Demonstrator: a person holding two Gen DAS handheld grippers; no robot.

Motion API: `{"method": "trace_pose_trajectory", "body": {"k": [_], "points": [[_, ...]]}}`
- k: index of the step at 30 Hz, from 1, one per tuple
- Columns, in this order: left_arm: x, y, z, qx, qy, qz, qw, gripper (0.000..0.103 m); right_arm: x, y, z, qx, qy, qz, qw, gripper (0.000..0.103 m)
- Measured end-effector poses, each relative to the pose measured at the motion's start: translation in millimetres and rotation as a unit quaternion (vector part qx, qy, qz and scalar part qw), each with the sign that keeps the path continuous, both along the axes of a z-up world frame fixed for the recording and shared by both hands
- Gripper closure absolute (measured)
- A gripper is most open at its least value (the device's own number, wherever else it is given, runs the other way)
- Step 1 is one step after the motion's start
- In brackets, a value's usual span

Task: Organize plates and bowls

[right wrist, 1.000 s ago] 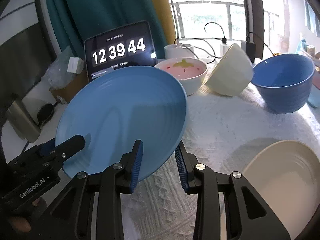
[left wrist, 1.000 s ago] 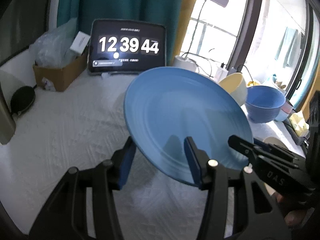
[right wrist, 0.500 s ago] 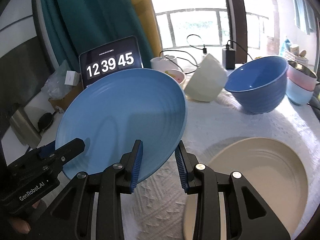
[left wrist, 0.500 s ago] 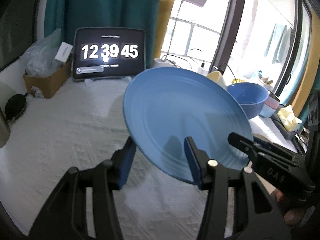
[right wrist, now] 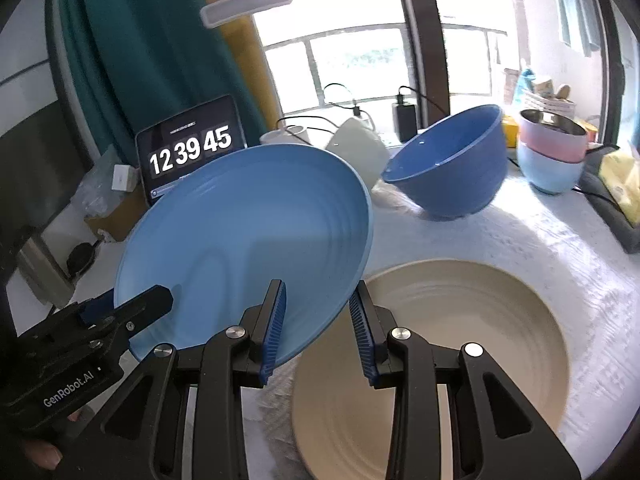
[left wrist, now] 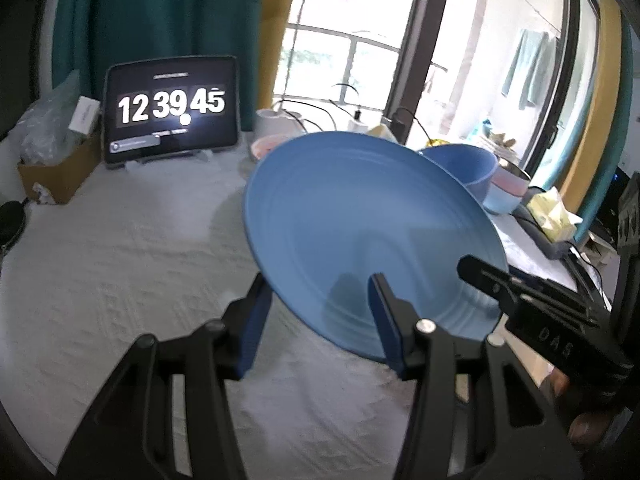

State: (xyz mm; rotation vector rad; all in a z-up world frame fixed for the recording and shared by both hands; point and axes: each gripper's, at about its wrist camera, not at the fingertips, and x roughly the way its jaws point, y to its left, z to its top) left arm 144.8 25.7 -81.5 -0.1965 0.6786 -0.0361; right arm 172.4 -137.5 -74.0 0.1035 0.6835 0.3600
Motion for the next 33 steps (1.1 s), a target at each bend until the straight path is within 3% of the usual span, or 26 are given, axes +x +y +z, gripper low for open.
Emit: {"method": "trace_pose_trajectory", "body": {"k": [33], "points": [[0.6, -101.4, -25.7, 0.028, 0.052, -0.111, 0.9921, 0.052, -33.2, -98.8, -29.3, -0.006, 0.026, -0.097, 0.995, 0.068]]}}
